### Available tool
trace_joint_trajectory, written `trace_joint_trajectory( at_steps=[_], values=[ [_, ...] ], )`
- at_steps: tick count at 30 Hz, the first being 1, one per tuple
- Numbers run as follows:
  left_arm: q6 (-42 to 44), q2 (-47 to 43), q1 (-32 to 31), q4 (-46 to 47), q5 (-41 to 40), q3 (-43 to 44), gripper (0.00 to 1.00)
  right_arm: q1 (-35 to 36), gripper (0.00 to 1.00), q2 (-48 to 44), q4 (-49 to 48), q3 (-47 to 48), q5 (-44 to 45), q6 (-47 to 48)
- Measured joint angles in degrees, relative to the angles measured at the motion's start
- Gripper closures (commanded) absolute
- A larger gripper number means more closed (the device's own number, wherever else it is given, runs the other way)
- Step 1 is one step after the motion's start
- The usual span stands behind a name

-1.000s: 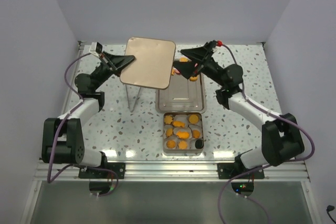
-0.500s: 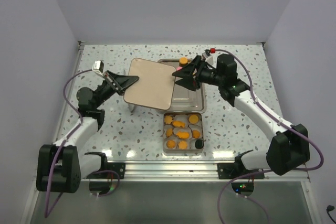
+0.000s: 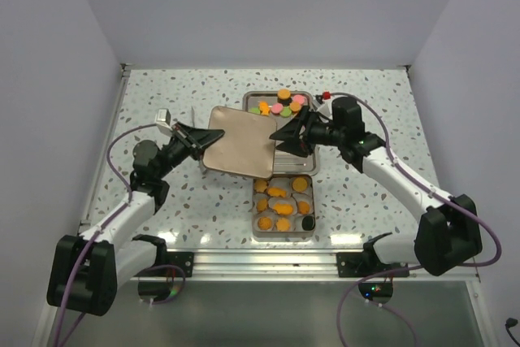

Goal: Pack the cookies

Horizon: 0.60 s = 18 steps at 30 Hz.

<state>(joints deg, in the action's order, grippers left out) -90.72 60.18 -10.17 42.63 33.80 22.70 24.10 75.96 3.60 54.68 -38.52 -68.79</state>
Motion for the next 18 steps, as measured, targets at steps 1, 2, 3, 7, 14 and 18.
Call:
trace_joint_trajectory(
  at_steps=[1,2,3,7,14,18],
  values=[
    [-0.2,-0.1,0.0,-0.3,-0.6,0.0,1.0,0.0,0.45,-0.1,0.3,-0.3,0.0,0.5],
    [-0.5,-0.3,0.0,-0.3,-1.2,0.0,1.0,0.0,0.45,-0.2,0.6,-0.7,0.0,0.9],
    [-1.0,-0.5,0.0,-0.3,-1.6,0.0,1.0,0.0,0.45,-0.4,1.2,-0.9,0.0,1.3],
    [-1.9,-2.3,0.2,-0.2,-2.4,0.0,1.0,0.0,0.44,-0.9,3.2,-0.9,0.0,3.3],
    [-2.6,-3.0,0.3,-0.3,-3.0,0.0,1.0,0.0,0.44,-1.2,2.5,-1.3,-0.3,4.0],
    [-3.3,-1.9,-1.2,0.8,-4.4,0.0,1.0,0.0,0.46,-0.8,-1.7,-2.3,-1.4,1.5]
  ],
)
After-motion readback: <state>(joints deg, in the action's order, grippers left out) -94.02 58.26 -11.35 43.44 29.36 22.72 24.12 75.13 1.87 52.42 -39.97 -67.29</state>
